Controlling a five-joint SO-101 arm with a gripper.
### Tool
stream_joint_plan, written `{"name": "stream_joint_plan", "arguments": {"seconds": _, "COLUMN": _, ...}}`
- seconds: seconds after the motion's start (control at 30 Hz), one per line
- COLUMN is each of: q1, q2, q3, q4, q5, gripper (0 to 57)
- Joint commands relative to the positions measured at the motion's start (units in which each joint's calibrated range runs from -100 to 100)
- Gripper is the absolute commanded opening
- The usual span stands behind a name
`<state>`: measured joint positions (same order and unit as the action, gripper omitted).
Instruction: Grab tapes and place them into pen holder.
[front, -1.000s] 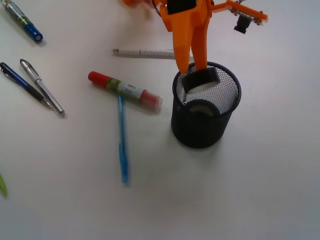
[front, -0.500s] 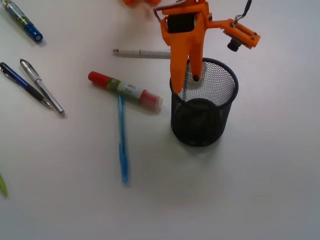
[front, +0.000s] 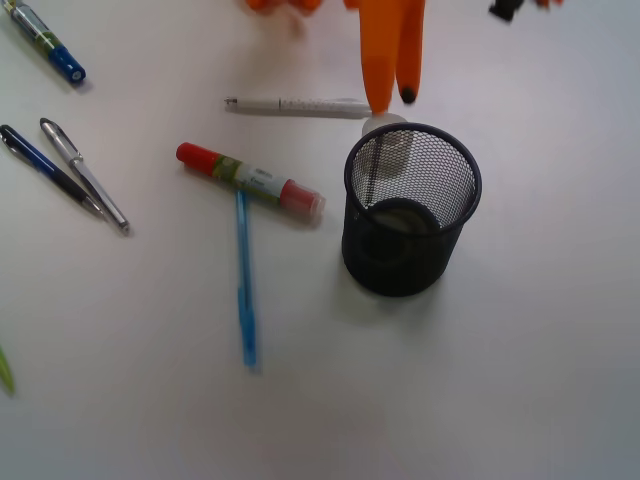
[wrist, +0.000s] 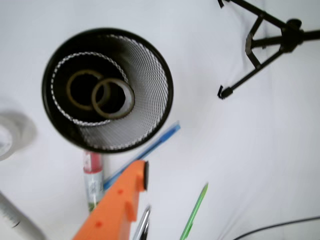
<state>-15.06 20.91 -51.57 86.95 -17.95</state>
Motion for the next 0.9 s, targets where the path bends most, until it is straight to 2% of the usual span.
{"name": "stream_joint_plan", "arguments": {"seconds": 0.0, "q1": 2.5, "q2": -0.5, "q3": -10.7, "q4": 12.9, "q5": -3.9, "gripper": 41.2}}
{"name": "stream_joint_plan", "arguments": {"seconds": 0.1, "q1": 1.2, "q2": -0.6, "q3": -5.9, "q4": 12.7, "q5": -8.5, "gripper": 41.1}}
{"name": "stream_joint_plan", "arguments": {"seconds": 0.27, "q1": -4.5, "q2": -2.2, "q3": 12.1, "q4": 12.7, "q5": -24.5, "gripper": 40.9}}
{"name": "stream_joint_plan", "arguments": {"seconds": 0.5, "q1": -10.6, "q2": -16.1, "q3": 44.4, "q4": 12.4, "q5": -41.5, "gripper": 40.9}}
{"name": "stream_joint_plan", "arguments": {"seconds": 0.67, "q1": -14.4, "q2": -25.2, "q3": 61.3, "q4": 0.0, "q5": -44.5, "gripper": 40.9}}
{"name": "stream_joint_plan", "arguments": {"seconds": 0.87, "q1": -18.0, "q2": -26.0, "q3": 72.3, "q4": -18.7, "q5": -44.7, "gripper": 40.9}}
